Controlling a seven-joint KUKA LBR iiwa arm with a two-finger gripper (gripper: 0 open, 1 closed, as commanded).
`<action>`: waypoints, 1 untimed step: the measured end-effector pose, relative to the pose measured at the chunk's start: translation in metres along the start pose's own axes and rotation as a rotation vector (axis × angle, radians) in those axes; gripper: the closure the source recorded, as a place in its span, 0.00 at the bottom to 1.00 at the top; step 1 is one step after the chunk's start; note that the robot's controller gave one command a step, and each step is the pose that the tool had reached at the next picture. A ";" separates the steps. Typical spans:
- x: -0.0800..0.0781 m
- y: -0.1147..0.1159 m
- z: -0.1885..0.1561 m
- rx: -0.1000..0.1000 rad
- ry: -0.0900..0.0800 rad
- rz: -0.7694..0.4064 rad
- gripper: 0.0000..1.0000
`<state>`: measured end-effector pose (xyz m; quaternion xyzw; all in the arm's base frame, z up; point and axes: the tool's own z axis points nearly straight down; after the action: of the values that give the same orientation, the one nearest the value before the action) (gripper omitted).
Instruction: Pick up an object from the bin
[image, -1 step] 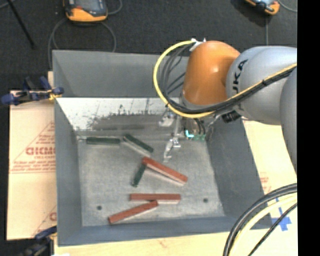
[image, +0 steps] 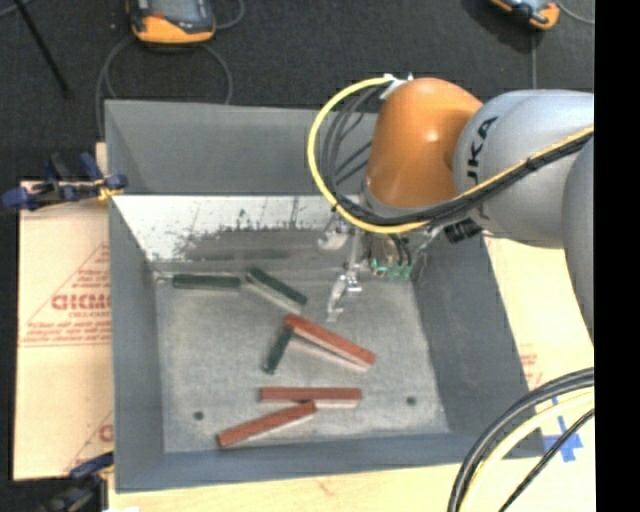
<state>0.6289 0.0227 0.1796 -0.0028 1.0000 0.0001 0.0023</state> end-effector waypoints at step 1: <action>0.033 -0.002 0.095 -0.002 -0.010 -0.219 1.00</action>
Offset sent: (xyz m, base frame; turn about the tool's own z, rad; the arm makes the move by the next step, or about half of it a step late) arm 0.0000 0.0000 0.0000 0.0000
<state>0.5966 0.0209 0.0839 -0.1122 0.9937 0.0010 0.0073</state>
